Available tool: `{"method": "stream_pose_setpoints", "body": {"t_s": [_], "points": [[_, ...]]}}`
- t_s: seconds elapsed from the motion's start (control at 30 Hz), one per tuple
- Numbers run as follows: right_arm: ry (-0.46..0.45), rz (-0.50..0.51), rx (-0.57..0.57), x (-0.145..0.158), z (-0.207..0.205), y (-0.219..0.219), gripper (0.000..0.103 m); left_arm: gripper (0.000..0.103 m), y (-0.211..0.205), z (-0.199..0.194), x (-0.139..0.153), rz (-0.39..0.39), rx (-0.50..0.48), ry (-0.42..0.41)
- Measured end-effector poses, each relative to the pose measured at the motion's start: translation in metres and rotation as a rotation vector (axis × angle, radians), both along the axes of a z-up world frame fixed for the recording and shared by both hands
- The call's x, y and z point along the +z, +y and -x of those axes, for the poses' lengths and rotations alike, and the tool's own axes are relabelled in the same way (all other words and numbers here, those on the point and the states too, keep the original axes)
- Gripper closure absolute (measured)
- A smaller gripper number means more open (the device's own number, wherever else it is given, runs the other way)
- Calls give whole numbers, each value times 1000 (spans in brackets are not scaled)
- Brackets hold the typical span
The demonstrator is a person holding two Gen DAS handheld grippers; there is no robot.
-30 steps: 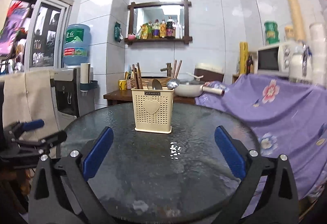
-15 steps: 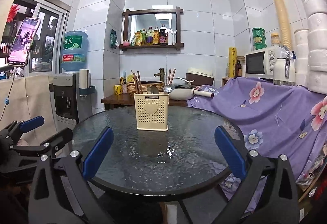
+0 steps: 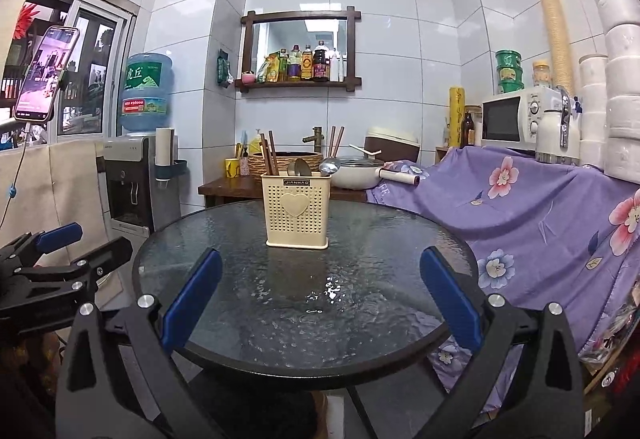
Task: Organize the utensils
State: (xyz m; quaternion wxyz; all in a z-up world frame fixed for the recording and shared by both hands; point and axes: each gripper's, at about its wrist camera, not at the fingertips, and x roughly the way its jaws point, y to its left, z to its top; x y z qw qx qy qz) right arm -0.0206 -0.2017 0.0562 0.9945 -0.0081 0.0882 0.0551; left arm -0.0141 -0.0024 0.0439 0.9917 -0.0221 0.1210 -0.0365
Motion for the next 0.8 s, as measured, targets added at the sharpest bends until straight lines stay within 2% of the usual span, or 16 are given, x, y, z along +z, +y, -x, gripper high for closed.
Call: {"method": "stream_pose_setpoints", "body": {"t_s": [0.23,0.8], "points": [[3,3,3,0,-1,0,5,6,-6,5,4,-49,25,-29],[8,9,11,1,-4,3,5,6,-2,2,4,-35,5,-12]]}}
